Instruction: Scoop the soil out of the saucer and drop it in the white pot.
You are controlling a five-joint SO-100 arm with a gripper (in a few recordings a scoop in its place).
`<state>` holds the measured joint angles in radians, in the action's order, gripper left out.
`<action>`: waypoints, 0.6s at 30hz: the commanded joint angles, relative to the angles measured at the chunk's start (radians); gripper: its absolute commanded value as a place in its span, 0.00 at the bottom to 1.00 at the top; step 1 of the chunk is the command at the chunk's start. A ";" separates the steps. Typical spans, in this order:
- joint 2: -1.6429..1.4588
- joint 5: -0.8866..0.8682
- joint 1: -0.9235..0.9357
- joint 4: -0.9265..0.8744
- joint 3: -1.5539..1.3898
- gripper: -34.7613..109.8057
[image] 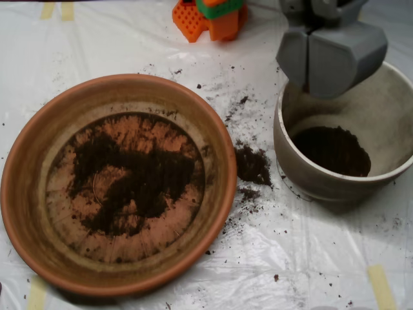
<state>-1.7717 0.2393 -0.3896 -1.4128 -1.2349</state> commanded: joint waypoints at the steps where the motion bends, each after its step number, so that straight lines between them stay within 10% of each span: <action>1: 0.103 0.035 -0.066 -0.103 0.265 0.24; 7: 0.227 0.034 -0.098 -0.219 0.388 0.48; 18: 0.229 0.014 -0.080 -0.230 0.374 0.48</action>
<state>-1.4941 0.2500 -0.4633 -1.6306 -0.9403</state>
